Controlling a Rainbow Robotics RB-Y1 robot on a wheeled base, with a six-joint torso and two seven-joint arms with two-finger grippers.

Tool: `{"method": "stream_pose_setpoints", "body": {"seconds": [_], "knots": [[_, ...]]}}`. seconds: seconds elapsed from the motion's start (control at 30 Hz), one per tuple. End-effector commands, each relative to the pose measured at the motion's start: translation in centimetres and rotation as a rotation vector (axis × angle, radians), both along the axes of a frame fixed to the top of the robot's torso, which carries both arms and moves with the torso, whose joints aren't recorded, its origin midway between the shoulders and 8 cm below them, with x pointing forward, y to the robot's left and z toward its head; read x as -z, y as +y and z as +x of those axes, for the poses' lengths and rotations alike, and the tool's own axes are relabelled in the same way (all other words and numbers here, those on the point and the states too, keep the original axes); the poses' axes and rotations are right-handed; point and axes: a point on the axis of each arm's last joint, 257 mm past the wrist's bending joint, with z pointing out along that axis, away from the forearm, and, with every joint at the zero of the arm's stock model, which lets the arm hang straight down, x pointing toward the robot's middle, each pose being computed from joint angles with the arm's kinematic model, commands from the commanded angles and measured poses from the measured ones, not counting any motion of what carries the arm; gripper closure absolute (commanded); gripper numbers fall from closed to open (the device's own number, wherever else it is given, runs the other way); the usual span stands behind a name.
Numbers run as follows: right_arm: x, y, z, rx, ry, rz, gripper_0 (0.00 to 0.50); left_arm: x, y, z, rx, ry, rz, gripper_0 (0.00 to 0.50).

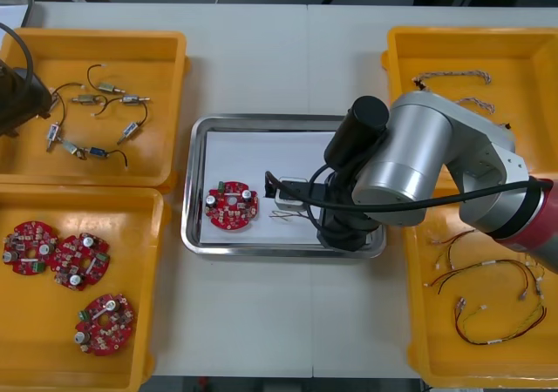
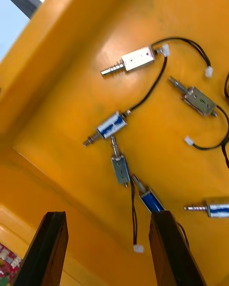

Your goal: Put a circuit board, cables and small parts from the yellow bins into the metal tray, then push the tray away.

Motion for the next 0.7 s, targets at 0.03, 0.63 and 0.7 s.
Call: {"method": "stream_pose_setpoints", "body": {"seconds": [0.03,0.63,0.7], "knots": [[-0.8,2.3,0.2,-0.096,-0.041,-0.008,0.5,0.5,1.5,0.7,-0.08,-0.045,-0.003,0.0],[-2.1,2.6,0.5,-0.112,-0.064,0.006,0.009,2.9,2.5,3.9,-0.144,-0.058,-0.024,0.0],[-3.1,2.4,0.5,-0.105,-0.067,0.009,0.005,3.5,2.1,4.1,-0.141,-0.047,-0.021,0.0]]}}
